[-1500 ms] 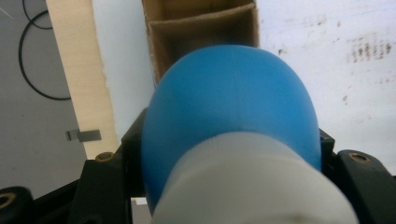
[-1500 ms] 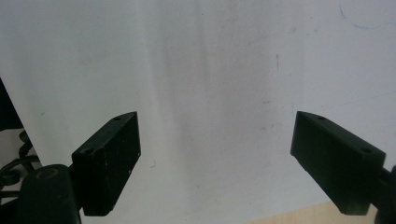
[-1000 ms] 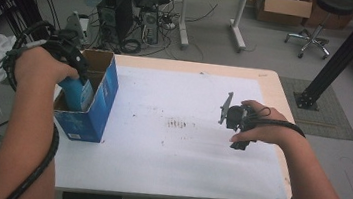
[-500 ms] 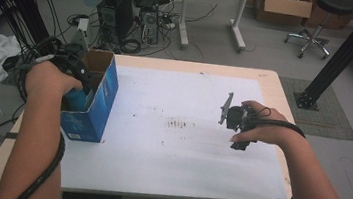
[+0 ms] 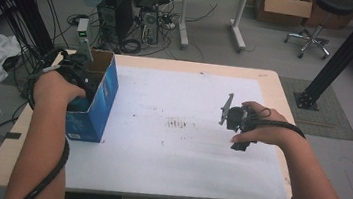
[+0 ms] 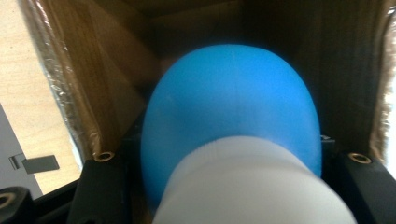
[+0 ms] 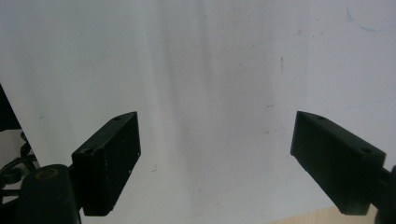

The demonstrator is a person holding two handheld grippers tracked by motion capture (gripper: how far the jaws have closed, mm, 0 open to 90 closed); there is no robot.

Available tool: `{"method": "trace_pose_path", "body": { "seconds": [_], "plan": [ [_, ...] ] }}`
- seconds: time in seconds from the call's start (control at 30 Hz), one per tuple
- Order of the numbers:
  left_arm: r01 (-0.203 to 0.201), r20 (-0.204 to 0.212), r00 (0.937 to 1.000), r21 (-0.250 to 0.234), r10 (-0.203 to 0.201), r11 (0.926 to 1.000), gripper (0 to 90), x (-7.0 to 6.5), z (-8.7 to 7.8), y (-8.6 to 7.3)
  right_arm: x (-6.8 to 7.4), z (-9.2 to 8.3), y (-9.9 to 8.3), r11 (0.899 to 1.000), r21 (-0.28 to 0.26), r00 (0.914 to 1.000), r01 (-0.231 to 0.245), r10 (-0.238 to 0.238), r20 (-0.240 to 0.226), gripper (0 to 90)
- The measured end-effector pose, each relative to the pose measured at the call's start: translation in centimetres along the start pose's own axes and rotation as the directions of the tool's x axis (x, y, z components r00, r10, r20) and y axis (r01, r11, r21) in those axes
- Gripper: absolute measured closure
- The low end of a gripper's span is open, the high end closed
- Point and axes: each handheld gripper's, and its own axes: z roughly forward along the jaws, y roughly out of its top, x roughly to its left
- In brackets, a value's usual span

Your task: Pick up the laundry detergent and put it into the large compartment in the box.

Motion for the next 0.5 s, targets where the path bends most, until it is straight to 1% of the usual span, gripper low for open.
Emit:
{"method": "trace_pose_path", "body": {
  "seconds": [0.17,0.23,0.4,0.43,0.5],
  "plan": [
    [0.0,0.001,1.0,-0.004,0.0,1.0,39.5,0.08,0.39,-0.06,0.04,0.06,-0.1,1.0,0.001,1.0,-0.004,0.004,0.002,16.0],
    [-0.002,0.0,1.0,0.017,0.002,0.9998,39.5,0.01,0.46,-0.03,0.05,0.12,-0.09,1.0,0.001,1.0,-0.004,0.004,0.003,16.0],
    [-0.011,-0.004,0.9999,0.017,0.011,0.9998,39.3,-0.09,0.47,0.01,0.15,0.16,-0.13,1.0,-0.004,1.0,-0.008,0.008,0.002,16.0],
    [-0.01,-0.003,0.9999,0.018,0.01,0.9998,39.3,-0.11,0.47,0.02,0.16,0.2,-0.18,1.0,-0.009,1.0,-0.01,0.01,0.001,16.0],
    [-0.007,-0.004,1.0,0.021,0.007,0.9998,39.2,-0.12,0.47,0.01,0.18,0.23,-0.28,1.0,-0.002,0.9999,-0.011,0.011,0.0,16.0]
  ]
}}
